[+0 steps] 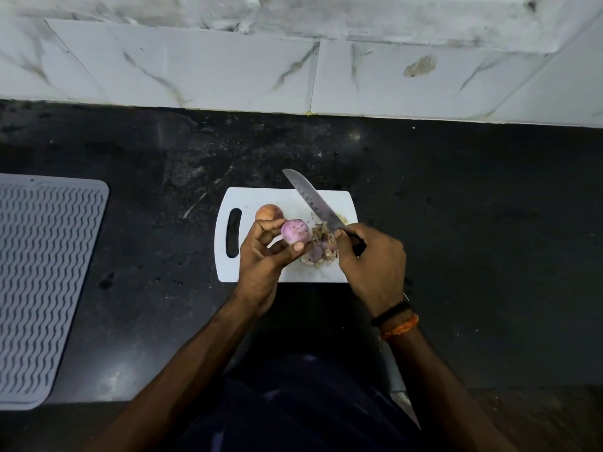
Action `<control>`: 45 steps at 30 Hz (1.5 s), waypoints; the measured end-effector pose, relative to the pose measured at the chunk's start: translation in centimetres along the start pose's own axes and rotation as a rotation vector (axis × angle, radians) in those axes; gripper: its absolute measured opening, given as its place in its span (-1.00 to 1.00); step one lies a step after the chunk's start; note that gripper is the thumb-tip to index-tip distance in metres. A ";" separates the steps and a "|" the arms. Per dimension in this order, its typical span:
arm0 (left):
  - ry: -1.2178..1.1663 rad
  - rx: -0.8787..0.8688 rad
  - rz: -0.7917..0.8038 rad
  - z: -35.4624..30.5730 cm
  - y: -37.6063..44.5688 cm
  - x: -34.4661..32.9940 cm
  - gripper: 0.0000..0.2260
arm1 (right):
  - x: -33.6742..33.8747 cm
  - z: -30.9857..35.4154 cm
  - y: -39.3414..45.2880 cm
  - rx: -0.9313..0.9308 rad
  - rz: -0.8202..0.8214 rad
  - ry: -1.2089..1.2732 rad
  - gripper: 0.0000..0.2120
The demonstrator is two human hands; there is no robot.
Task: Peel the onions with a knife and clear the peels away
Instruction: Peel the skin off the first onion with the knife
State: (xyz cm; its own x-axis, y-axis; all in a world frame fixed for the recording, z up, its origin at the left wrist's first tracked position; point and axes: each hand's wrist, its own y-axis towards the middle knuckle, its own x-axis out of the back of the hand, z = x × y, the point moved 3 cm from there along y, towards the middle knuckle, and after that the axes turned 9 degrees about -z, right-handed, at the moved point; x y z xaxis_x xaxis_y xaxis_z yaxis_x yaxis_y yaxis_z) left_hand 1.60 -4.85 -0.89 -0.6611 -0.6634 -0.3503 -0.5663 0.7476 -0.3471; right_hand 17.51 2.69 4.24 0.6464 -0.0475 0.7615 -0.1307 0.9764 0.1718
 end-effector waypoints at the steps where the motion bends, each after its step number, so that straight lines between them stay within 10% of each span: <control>1: -0.026 0.027 0.014 0.0 -0.1 -0.2 -0.61 | -0.1 0.0 0.0 -0.041 0.004 0.015 -0.70; 22: -0.245 0.282 0.068 0.0 -0.5 -0.7 -0.61 | -0.5 -2.5 0.4 -0.336 0.336 0.137 -0.69; 45: -0.418 0.403 0.098 0.0 -0.3 -0.8 -0.45 | 0.4 -0.9 -0.3 -0.262 0.162 0.261 -0.65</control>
State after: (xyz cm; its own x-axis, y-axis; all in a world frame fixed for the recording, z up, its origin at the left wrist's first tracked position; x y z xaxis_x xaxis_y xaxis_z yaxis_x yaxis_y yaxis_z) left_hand 2.30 -4.58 -0.54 -0.4046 -0.6093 -0.6819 -0.2264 0.7892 -0.5709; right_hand 18.44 2.55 3.93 0.8066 0.1337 0.5758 -0.0725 0.9891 -0.1281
